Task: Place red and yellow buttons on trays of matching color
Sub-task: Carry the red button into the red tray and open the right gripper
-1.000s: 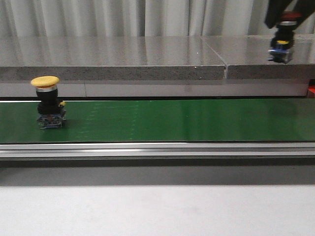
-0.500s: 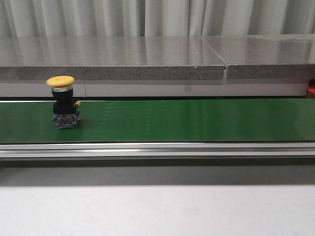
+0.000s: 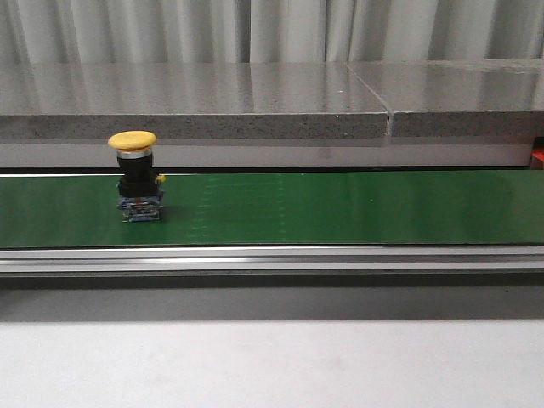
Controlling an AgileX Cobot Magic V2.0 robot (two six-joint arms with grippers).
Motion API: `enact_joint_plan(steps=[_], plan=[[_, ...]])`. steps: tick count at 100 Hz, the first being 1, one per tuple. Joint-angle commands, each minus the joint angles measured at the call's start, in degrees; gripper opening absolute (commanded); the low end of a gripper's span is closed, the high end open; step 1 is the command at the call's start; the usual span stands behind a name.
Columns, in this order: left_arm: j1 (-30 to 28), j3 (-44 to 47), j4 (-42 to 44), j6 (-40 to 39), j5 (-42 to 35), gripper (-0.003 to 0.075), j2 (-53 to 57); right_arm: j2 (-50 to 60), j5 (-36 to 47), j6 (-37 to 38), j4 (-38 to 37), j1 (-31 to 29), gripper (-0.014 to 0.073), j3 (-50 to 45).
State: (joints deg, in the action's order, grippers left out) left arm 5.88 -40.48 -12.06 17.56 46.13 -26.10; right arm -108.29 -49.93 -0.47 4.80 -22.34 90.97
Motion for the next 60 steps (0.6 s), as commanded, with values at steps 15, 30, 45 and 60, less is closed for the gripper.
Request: enact_joint_plan(steps=[15,30,45,60], plan=[[0.34,-1.56,-0.86,-0.12,-3.86,-0.0021,-0.34,-0.92,4.00,1.06,0.17,-0.53,0.0165,1.89],[0.34,-1.56,-0.86,-0.12,-3.86,-0.0021,-0.34,-2.43,5.54,1.56,-0.03,-0.99,0.0165,1.89],[0.34,-1.56,-0.86,-0.12,-3.86,-0.0021,-0.34,-2.94,5.45,1.56,-0.22,-1.62,0.0165,1.89],[0.34,-1.56,-0.86,-0.12,-3.86,-0.0021,-0.34,-3.00,5.47,1.56,-0.22,-1.92,0.0252,1.89]])
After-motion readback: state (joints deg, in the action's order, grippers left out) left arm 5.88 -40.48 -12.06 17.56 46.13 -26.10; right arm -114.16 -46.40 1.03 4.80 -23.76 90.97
